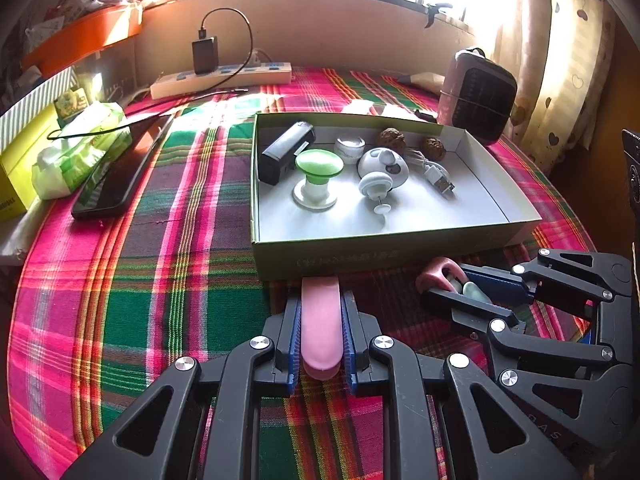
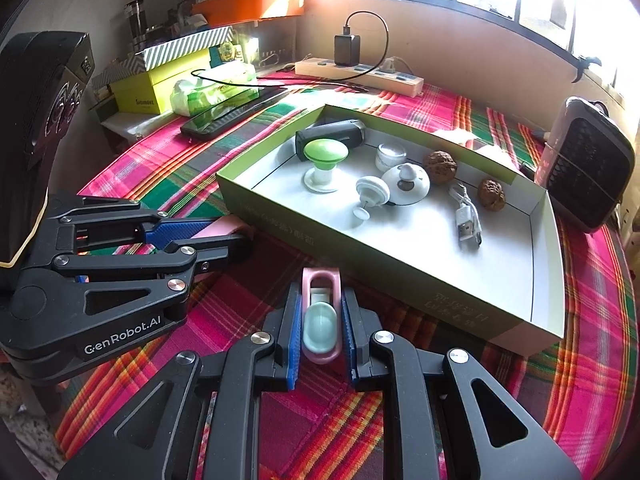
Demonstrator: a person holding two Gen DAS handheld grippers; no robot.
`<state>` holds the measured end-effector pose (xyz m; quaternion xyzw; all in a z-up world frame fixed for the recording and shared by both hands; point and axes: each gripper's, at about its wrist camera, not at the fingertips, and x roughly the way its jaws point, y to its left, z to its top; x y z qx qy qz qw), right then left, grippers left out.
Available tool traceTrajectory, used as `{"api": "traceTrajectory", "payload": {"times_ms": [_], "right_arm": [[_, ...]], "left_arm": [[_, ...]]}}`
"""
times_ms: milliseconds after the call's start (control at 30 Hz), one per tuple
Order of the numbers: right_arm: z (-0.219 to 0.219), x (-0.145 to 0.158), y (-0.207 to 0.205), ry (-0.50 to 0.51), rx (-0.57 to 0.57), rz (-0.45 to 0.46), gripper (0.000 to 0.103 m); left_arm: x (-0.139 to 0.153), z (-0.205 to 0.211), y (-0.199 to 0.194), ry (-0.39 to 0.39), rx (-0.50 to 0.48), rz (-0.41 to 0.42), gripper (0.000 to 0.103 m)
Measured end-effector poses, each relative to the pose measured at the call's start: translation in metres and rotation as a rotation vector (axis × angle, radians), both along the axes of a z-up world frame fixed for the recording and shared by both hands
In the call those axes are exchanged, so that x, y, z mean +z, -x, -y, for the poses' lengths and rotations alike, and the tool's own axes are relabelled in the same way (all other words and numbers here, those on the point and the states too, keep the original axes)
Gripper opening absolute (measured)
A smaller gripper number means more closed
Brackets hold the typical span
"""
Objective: Organize objects
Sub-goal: 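Grasp the pink clip with the right tool while the left tool grasps the other pink clip, then carry both pink clips over the box and lower them inside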
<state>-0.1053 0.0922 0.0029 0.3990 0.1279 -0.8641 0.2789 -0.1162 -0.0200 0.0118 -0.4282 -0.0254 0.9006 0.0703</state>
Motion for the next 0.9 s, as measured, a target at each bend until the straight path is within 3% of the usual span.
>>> {"api": "traceTrajectory", "payload": {"times_ms": [900], "right_arm": [[-0.041,0.031,0.012,0.092,-0.158,-0.034,0.018]], "left_arm": [[0.038,-0.021,0.011,-0.024,-0.07,-0.085,0.016]]}}
